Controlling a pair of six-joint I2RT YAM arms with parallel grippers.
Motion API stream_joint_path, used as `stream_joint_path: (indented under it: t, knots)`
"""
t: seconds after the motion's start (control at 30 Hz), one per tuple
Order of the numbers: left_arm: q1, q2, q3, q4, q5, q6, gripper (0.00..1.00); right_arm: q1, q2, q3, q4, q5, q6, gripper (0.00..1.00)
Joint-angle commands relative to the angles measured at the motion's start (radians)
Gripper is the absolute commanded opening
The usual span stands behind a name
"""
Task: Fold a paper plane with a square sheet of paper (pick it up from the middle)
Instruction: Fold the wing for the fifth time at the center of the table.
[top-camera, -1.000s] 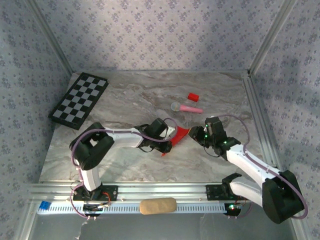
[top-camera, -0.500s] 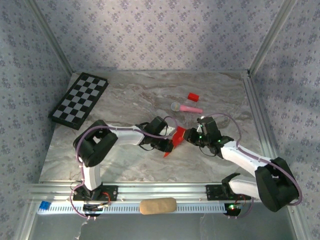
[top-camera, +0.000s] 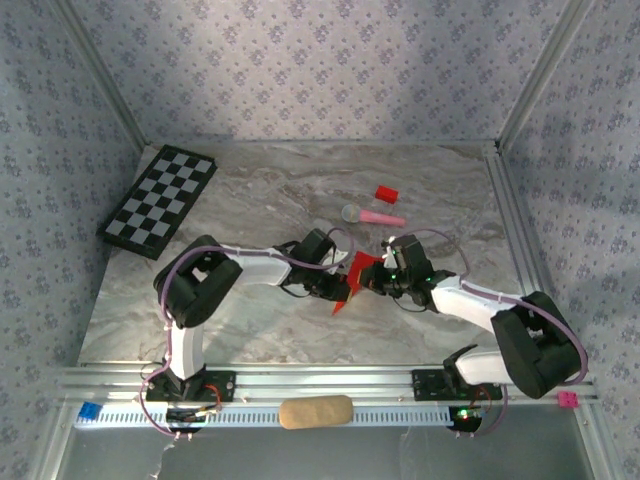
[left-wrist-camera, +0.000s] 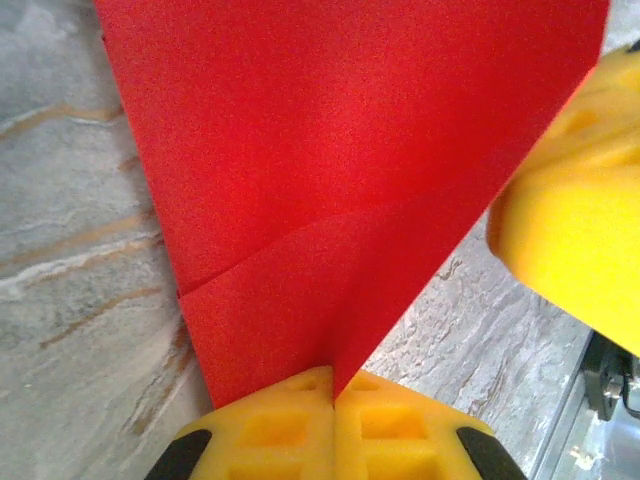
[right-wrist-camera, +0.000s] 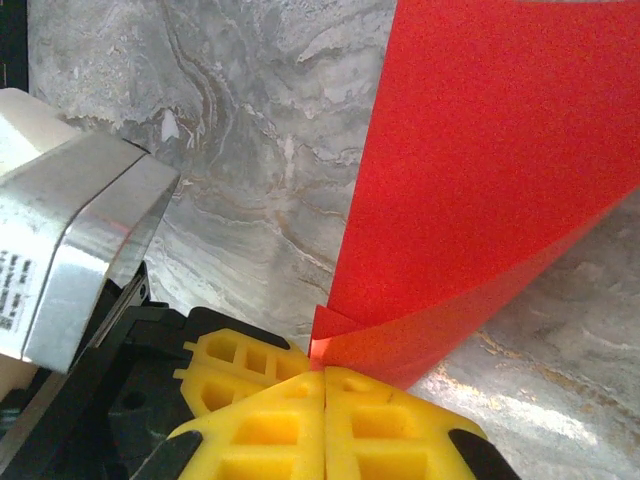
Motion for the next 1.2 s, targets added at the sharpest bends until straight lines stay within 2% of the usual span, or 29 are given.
stream_joint_path:
  t: [0.0,0.8,1.17]
  knots:
    - [0.011,0.018,0.003,0.030,0.042,-0.033,0.03,-0.003,0.016,0.008,0.017,-0.006,-0.003,0.07]
    - [0.028,0.036,-0.036,0.150,0.100,-0.149,0.00,-0.087,0.144,0.065,0.093,-0.117,-0.022,0.08]
    - [0.035,0.048,-0.054,0.186,0.110,-0.173,0.00,-0.097,0.164,0.071,0.090,-0.117,-0.040,0.08]
